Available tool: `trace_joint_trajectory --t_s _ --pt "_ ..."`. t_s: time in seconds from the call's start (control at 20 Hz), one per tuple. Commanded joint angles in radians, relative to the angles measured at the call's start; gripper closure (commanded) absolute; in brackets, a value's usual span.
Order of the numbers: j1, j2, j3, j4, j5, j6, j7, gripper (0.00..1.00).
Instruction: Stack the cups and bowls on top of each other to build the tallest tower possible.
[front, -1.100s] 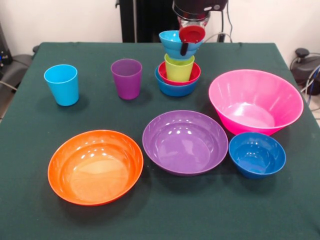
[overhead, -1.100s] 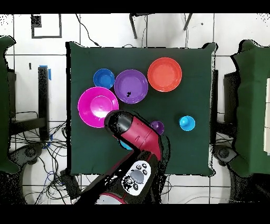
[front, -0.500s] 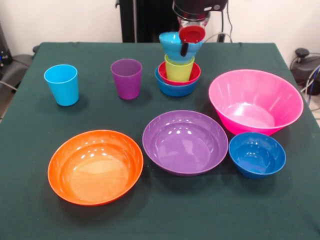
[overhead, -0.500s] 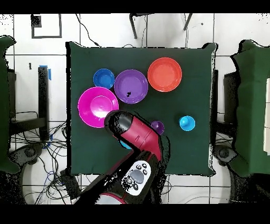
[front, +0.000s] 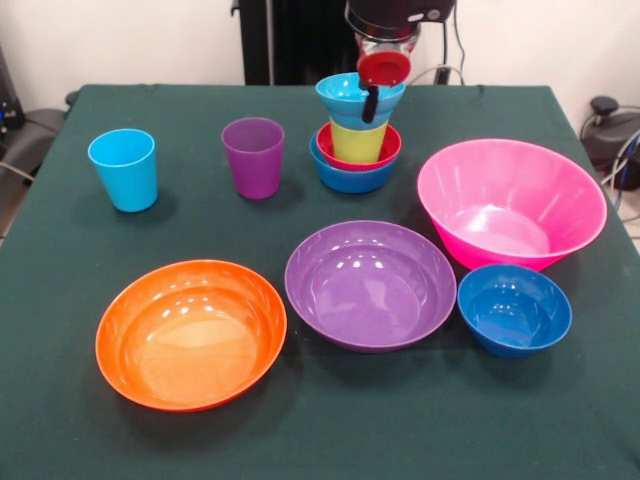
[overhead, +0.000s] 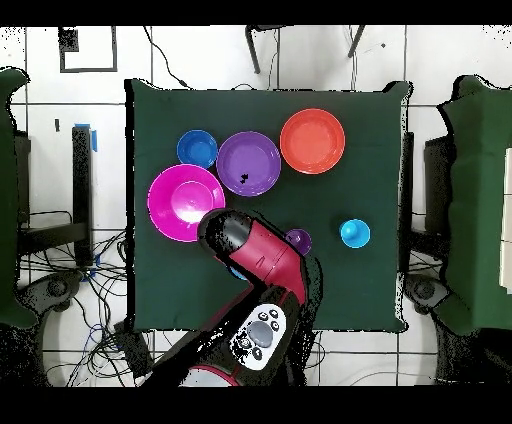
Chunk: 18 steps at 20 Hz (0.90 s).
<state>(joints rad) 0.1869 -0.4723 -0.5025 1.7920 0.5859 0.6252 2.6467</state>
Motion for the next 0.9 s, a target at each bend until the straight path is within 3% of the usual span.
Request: trace_joint_trajectory --t_s 0.05,0.5,0.9 --pt "0.009 0.052 0.090 -0.063 -0.034 -0.033 0.116 0.00" --pt "0.028 0.033 0.089 -0.065 -0.024 -0.009 0.138 0.00" --pt "0.024 -0.126 0.022 -0.098 -0.091 0.209 0.076 0.00"
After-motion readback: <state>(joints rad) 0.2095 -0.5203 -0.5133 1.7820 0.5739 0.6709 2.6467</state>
